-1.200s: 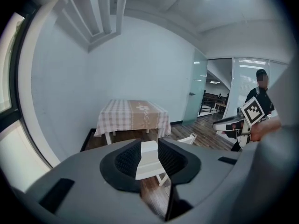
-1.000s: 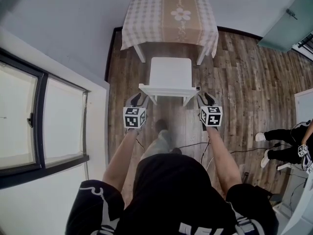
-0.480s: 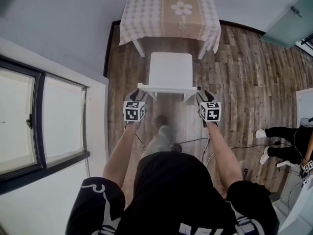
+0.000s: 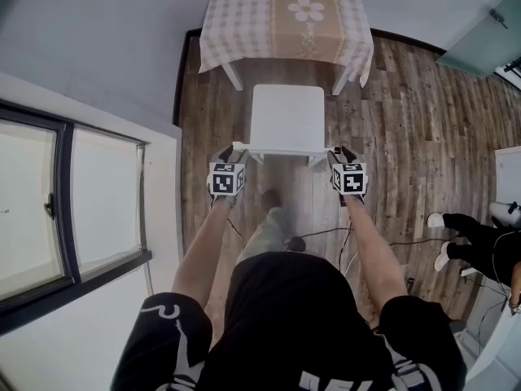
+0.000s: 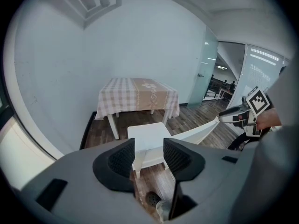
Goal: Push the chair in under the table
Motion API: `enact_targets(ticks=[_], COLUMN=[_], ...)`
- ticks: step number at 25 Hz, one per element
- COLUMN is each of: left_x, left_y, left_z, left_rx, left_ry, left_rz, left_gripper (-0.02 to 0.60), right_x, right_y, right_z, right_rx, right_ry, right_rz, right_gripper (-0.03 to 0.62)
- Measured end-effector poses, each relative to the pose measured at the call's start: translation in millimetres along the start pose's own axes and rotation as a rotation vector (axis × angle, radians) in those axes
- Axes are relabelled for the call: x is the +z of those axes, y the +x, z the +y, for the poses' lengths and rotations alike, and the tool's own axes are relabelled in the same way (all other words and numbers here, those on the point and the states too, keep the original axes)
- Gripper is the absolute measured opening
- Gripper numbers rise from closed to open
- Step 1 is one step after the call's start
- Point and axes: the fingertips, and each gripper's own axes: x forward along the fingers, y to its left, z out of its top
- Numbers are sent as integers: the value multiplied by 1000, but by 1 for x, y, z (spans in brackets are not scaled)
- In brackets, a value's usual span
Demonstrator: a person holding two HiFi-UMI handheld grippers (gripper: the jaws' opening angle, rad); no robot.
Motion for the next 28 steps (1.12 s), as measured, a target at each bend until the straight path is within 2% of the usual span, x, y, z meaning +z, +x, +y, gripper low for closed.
enact_targets(ticks=[7,14,17,20,21,22,24,28], left_x=[-1,0,0,-3,-5,-8,-11,-13], left_y=[11,15,14,17,19,21,25,28], left_z=[10,18,19,21,23,25,27,24], left_rx=[12,60,77,86,86,82,64,24], left_ry=[12,20,45,51,40,24,6,17], left_rz=[15,24,30,47,61,75,92,91], left_gripper=[189,146,140,153,231,242,241,231], right_x=[-6,-7,-5,-4,-5,-5,-6,-8], right_y=[10,13,12,13,13,14,14,12], right_z=[-3,-2,0,-1,-1,-1,-2,-2], right_rx=[7,38,44,44,44,44,43,27], right_ry=[-4,1,-7,4,10,16,29,39], right_rz=[35,46,42,47,47,45,40,31], right_gripper=[204,199,199,199,199,198,192,187])
